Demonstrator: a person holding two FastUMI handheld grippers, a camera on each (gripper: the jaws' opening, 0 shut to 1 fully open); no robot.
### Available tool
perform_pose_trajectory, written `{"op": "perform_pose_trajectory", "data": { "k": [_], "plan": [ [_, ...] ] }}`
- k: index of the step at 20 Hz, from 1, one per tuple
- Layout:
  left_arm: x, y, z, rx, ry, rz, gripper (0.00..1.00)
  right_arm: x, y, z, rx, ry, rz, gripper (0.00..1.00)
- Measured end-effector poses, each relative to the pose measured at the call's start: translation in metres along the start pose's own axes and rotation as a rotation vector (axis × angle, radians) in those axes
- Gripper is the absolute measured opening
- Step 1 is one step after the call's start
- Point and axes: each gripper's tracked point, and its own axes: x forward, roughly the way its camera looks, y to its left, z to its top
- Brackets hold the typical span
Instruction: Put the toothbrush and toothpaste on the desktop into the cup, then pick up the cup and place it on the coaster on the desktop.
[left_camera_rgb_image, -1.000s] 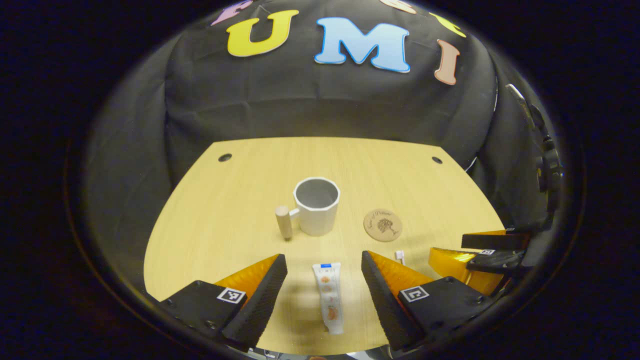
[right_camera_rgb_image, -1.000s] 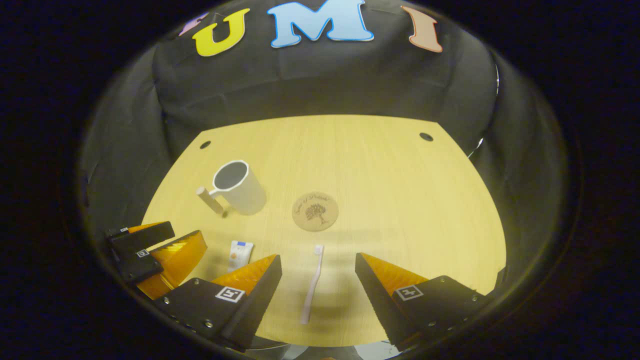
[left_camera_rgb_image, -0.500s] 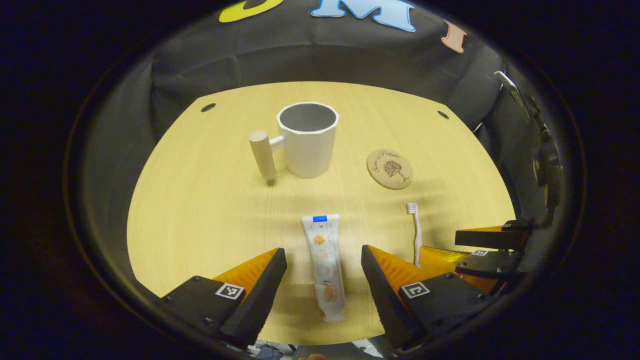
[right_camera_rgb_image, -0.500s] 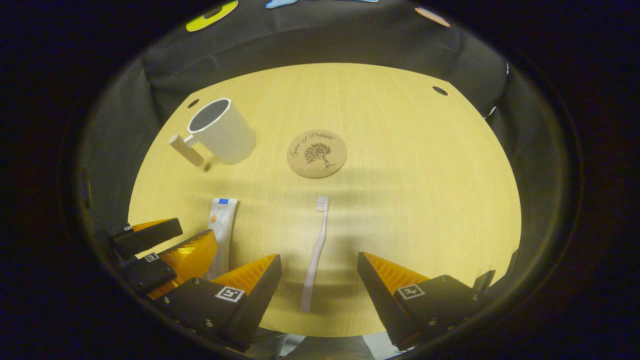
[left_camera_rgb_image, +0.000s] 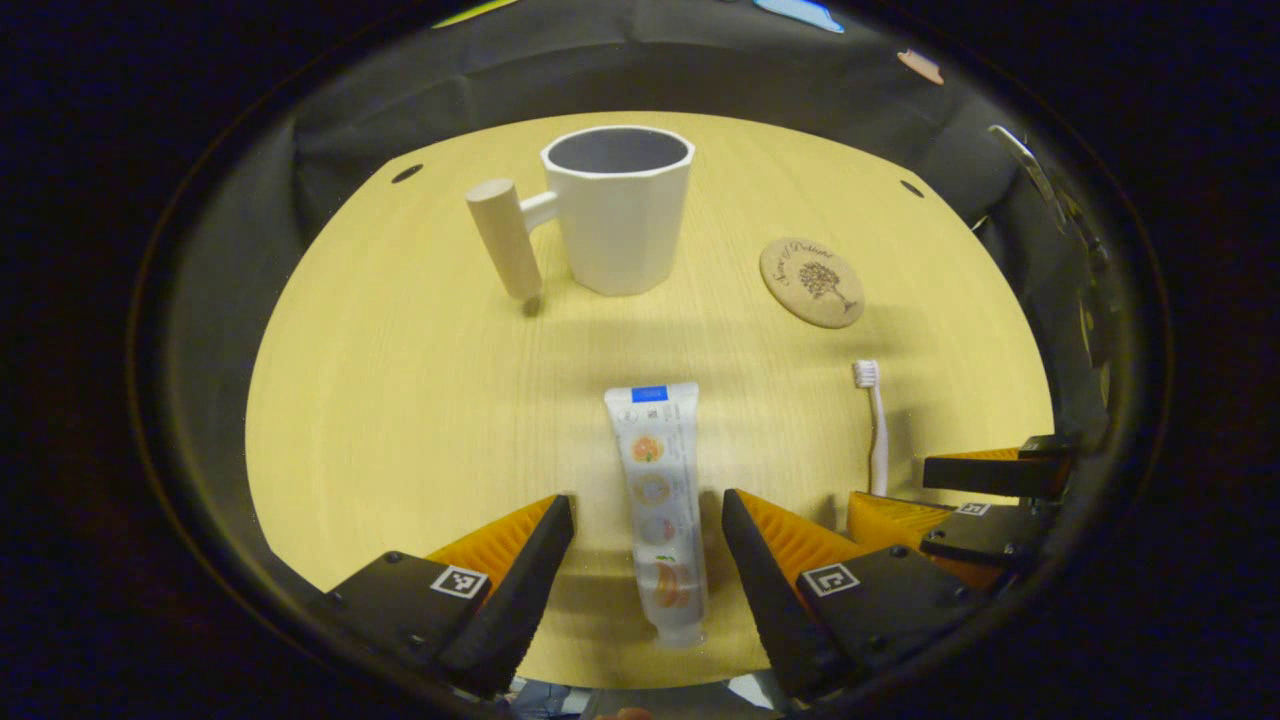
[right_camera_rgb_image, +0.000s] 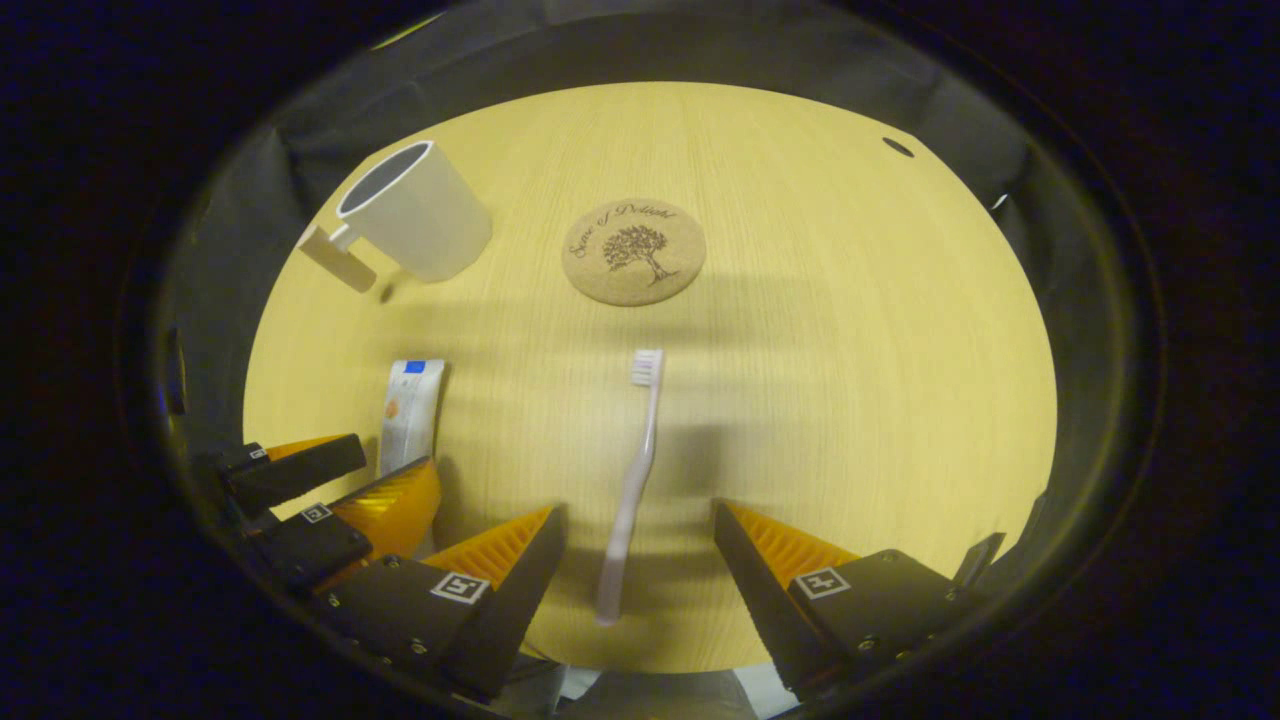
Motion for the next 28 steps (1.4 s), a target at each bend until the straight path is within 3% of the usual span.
{"op": "perform_pose_trajectory", "data": {
  "k": [5,8,9,10,11,13,14,15,16,18,19,20,22,23,24,25,26,27,28],
  "plan": [
    [0.005,0.006,-0.007,-0.001,0.042,0.030,1.00,0.008,-0.003,0.001,-0.015,0.020,-0.020,0.94],
    [0.005,0.007,-0.008,0.002,0.059,0.052,0.87,0.009,-0.004,0.000,-0.016,0.027,-0.034,0.93],
    [0.006,0.007,-0.006,-0.005,0.059,0.052,0.94,0.009,-0.005,0.000,-0.028,0.031,-0.043,0.93],
    [0.006,0.008,-0.006,-0.011,0.062,0.053,0.94,0.007,-0.004,0.001,-0.029,0.039,-0.048,0.93],
    [0.006,0.008,-0.006,-0.013,0.064,0.053,1.00,0.008,-0.004,0.000,-0.023,0.046,-0.051,0.93],
    [0.006,0.008,-0.006,-0.014,0.068,0.055,0.87,0.010,-0.004,0.001,0.007,0.074,-0.056,0.93],
    [0.007,0.008,-0.006,-0.010,0.070,0.053,0.94,0.010,-0.004,0.002,0.022,0.093,-0.060,0.93],
    [0.007,0.008,-0.004,-0.007,0.067,0.051,0.86,0.011,-0.004,0.003,0.034,0.108,-0.064,0.93],
    [0.008,0.006,-0.002,0.000,0.062,0.048,0.99,0.010,-0.003,0.003,0.040,0.128,-0.067,0.92],
    [0.009,0.005,0.003,0.017,0.046,0.043,0.82,0.012,-0.003,0.004,0.037,0.148,-0.076,0.89],
    [0.009,0.004,0.003,0.023,0.056,0.044,0.59,0.011,-0.003,0.004,0.032,0.160,-0.072,0.80],
    [0.009,0.003,0.004,0.030,0.059,0.042,0.59,0.012,-0.005,0.004,0.032,0.166,-0.075,0.80],
    [0.010,0.003,0.004,0.039,0.071,0.045,0.56,0.012,-0.011,0.006,0.045,0.160,-0.081,0.61],
    [0.010,0.003,0.003,0.046,0.083,0.045,0.55,0.012,-0.014,0.007,0.060,0.155,-0.082,0.35],
    [0.012,0.002,0.004,0.047,0.075,0.041,0.56,0.012,-0.013,0.005,0.061,0.162,-0.074,0.22],
    [0.011,0.002,0.004,0.045,0.089,0.046,0.44,0.011,-0.014,0.005,0.047,0.164,-0.069,0.19],
    [0.011,0.002,0.006,0.045,0.082,0.050,0.45,0.011,-0.016,0.002,0.063,0.176,-0.085,0.24],
    [0.008,0.001,0.006,0.045,0.099,0.052,0.38,0.013,-0.016,0.001,0.055,0.163,-0.086,0.04],
    [0.011,0.001,0.006,0.040,0.088,0.056,0.31,0.009,-0.017,0.002,0.036,0.165,-0.087,0.02]
  ]
}}
